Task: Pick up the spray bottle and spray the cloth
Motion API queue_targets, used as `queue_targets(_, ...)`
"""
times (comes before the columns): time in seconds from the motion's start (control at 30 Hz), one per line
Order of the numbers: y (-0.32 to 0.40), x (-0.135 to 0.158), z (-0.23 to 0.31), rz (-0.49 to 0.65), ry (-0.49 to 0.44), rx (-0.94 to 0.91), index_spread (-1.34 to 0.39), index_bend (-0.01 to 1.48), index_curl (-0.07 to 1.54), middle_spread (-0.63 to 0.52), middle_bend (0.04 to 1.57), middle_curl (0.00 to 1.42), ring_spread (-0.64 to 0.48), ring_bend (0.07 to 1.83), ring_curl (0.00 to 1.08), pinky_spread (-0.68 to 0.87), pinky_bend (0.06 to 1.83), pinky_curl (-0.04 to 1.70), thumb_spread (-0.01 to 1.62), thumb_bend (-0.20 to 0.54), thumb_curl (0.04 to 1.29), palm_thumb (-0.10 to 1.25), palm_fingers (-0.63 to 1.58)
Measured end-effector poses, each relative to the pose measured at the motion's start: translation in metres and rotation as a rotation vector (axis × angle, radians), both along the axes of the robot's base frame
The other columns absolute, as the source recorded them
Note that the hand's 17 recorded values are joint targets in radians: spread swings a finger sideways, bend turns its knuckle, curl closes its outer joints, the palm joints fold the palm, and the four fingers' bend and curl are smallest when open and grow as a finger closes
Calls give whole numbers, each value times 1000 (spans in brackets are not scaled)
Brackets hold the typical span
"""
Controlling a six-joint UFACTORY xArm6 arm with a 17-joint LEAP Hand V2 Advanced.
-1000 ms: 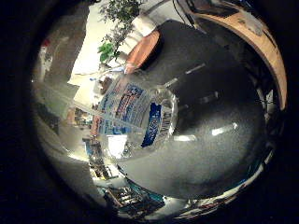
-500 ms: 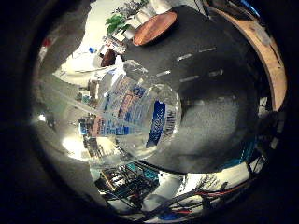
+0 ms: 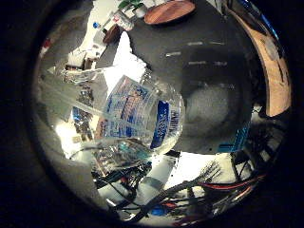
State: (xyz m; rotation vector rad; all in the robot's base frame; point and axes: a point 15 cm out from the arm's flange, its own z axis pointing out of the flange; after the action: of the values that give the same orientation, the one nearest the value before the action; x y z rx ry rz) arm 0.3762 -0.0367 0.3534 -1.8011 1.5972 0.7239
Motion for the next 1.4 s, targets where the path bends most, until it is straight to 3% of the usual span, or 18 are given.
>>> queue_targets(0.43,30,-6,26,165,168,28,-189,1271,696,-141,1358,776,-243,1314,867,-194,1036,1417,1328,-10,397,913,1122)
queue_targets(0.93,73,39,43,289,289,53,-196,1274,689,-140,1359,773,-241,1315,871,-195,1033,1425,1363,-8,371,882,1124)
queue_targets(1.4,147,60,14,383,352,176,-197,1273,688,-141,1365,775,-241,1315,872,-196,1032,1427,1366,-7,364,897,1122)
